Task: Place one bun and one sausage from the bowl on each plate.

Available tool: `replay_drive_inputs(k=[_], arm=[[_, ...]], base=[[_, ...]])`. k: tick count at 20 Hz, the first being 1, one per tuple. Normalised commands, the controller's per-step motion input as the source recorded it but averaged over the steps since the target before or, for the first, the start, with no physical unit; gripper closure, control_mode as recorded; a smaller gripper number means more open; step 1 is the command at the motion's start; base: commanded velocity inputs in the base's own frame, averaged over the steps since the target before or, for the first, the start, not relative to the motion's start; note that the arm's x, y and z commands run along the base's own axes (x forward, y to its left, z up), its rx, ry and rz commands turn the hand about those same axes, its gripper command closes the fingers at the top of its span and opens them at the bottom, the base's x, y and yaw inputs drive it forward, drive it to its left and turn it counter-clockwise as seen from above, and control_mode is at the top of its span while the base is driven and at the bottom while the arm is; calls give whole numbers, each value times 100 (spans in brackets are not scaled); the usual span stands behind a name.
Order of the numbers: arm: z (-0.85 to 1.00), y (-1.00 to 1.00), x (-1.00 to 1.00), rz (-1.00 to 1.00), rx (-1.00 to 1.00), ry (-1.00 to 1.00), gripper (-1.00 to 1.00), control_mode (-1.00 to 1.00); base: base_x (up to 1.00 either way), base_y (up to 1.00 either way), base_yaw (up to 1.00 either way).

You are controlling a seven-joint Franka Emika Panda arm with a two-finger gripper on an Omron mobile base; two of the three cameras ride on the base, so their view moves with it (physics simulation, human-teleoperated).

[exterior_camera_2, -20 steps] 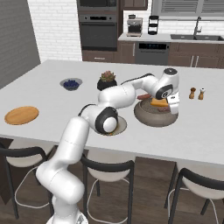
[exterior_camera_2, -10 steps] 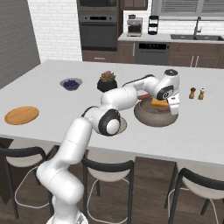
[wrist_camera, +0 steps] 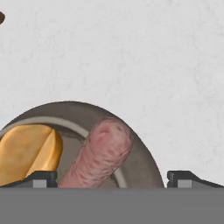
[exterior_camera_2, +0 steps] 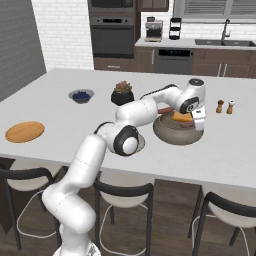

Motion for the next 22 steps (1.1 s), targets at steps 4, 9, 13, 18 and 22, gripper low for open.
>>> replay_drive_inputs(k=[4,9,13,18,22], arm=[[0,7,0,0,0,-7,-100,-100],[0,2,8,0,0,-3,-100,-100],[0,0,19,0,0,0,-100,-100],[0,0,22,0,0,0,-100,-100],[0,0,8,0,0,0,-100,-100]], base=[[0,0,0],[0,0,0],[0,0,0],[0,0,0],[0,0,0]])
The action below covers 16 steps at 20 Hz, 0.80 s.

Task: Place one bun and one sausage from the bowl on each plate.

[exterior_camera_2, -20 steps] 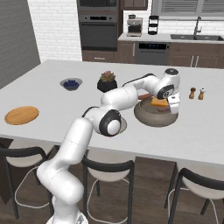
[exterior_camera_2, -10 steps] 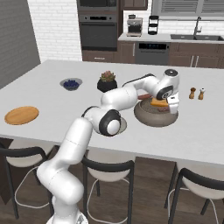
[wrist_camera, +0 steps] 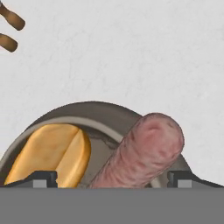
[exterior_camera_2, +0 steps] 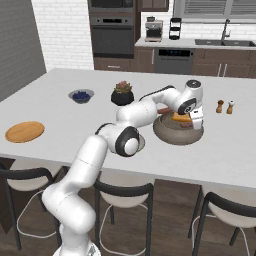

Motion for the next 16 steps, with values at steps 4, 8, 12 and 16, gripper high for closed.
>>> replay_drive_inputs(k=[4,8,12,16], arm=[[-17,0,0,0,0,0,-100,-100],[-24,0,0,0,0,1,-100,-100],[-12,0,0,0,0,0,-100,-100],[0,0,0,0,0,0,-100,-100]], base=[[0,0,0],[0,0,0],[0,0,0],[0,0,0]])
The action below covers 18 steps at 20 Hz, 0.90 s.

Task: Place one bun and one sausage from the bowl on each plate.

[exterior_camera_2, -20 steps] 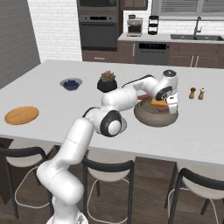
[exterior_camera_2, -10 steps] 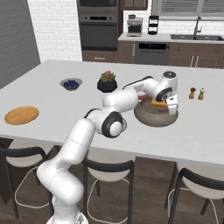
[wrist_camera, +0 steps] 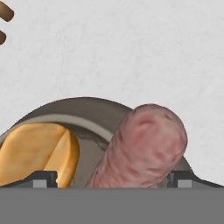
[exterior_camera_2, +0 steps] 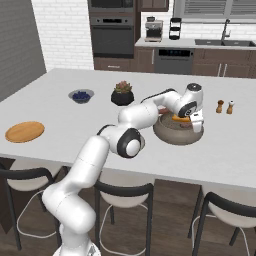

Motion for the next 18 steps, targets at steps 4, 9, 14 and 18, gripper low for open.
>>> replay_drive_inputs(k=[4,9,14,18], arm=[[0,0,0,0,0,0,100,-100],[0,0,0,0,0,0,100,-100],[0,0,0,0,0,0,100,-100],[21,-1,-27,-1,1,0,100,-100]], base=[[0,0,0],[0,0,0],[0,0,0],[0,0,0]])
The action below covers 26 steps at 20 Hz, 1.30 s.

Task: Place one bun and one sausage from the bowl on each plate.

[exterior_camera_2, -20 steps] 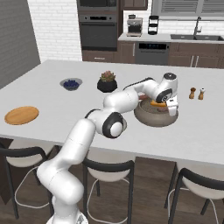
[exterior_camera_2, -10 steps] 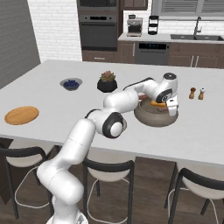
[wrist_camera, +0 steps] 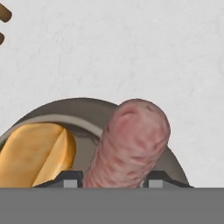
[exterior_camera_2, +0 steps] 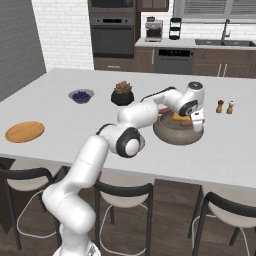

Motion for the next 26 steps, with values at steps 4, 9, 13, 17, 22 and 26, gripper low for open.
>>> replay_drive_inputs(k=[4,9,13,17,22,26], arm=[[47,-5,-23,-17,8,6,100,-100],[23,4,-85,-30,9,1,100,-100],[9,39,-79,-42,11,0,100,-100],[40,89,-51,-25,7,-3,100,-100],[31,100,-45,-16,1,0,100,-100],[4,100,-32,-13,0,0,100,-100]], base=[[0,0,0],[0,0,0],[0,0,0],[0,0,0],[0,0,0],[0,0,0]])
